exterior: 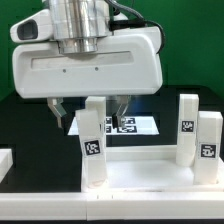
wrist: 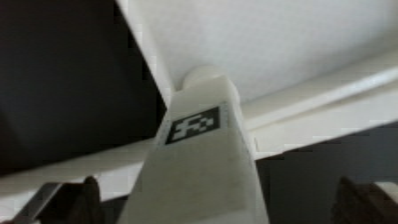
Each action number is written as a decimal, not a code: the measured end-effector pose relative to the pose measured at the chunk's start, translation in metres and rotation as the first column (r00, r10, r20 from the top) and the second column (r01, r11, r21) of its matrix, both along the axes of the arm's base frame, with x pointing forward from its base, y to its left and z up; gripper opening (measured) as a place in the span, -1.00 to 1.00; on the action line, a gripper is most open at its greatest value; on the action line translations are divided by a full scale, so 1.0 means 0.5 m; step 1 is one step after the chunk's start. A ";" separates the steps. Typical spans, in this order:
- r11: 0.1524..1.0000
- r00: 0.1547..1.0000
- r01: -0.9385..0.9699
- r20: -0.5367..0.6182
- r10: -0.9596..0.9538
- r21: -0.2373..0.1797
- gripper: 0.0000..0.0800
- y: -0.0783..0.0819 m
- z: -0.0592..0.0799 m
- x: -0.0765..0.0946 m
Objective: Assemble desk
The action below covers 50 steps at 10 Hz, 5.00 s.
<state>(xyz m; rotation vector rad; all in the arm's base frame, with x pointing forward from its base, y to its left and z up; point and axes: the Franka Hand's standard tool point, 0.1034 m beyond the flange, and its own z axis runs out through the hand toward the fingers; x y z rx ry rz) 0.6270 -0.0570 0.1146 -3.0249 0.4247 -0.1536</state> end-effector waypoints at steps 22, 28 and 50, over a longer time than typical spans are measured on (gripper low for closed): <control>0.762 0.767 0.641 -0.100 -0.633 0.093 0.62 0.030 -0.004 0.010; 0.970 0.971 0.240 -0.018 -0.239 0.027 0.31 0.003 -0.003 0.011; 0.966 0.965 0.260 -0.046 -0.260 -0.005 0.62 0.018 -0.016 0.003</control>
Offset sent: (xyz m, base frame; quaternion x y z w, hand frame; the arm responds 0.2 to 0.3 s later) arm 0.0000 0.0000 0.0000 0.0000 0.0000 0.1296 0.9916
